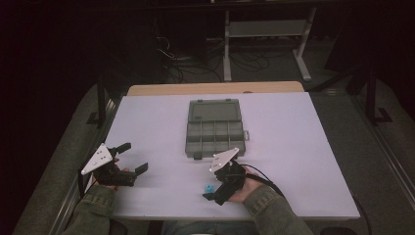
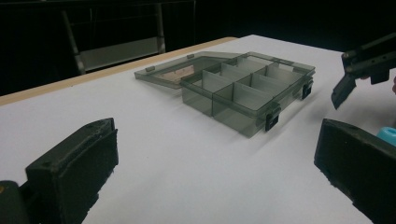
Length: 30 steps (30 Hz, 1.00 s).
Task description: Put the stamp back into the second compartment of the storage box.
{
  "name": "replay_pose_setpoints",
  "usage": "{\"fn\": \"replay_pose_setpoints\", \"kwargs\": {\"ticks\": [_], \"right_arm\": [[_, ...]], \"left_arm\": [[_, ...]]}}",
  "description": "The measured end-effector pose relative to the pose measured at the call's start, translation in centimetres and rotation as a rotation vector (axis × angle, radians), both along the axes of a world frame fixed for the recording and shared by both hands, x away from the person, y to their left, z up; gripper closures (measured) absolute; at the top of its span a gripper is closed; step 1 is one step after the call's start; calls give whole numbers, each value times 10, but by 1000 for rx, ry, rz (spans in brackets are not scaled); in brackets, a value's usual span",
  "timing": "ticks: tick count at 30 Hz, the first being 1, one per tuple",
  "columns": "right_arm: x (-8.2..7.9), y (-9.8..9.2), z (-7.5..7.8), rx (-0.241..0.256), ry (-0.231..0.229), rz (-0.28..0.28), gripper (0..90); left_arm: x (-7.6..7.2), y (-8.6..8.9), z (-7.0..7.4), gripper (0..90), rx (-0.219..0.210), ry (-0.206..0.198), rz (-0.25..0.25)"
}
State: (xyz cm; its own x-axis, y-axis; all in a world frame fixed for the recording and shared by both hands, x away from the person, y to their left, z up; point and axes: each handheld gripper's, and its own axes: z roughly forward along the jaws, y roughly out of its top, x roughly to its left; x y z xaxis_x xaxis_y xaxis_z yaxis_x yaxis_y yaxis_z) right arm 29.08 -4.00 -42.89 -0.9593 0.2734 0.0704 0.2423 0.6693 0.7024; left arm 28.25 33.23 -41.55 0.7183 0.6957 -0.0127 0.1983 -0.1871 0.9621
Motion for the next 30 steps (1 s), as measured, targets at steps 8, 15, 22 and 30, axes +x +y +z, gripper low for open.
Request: {"fn": "replay_pose_setpoints", "kwargs": {"ticks": [8,15,22,30], "right_arm": [[3,-2,-1,-18,8,37,357],[2,-2,-1,-39,5,46,521],[2,-3,0,-42,17,52,714],[5,-7,5,-27,50,21,715]], "left_arm": [[0,0,0,0,-4,-1,0],[0,-1,0,0,1,-3,-1],[0,-1,0,0,2,-4,-2],[0,-1,-1,0,3,-1,-1]]}}
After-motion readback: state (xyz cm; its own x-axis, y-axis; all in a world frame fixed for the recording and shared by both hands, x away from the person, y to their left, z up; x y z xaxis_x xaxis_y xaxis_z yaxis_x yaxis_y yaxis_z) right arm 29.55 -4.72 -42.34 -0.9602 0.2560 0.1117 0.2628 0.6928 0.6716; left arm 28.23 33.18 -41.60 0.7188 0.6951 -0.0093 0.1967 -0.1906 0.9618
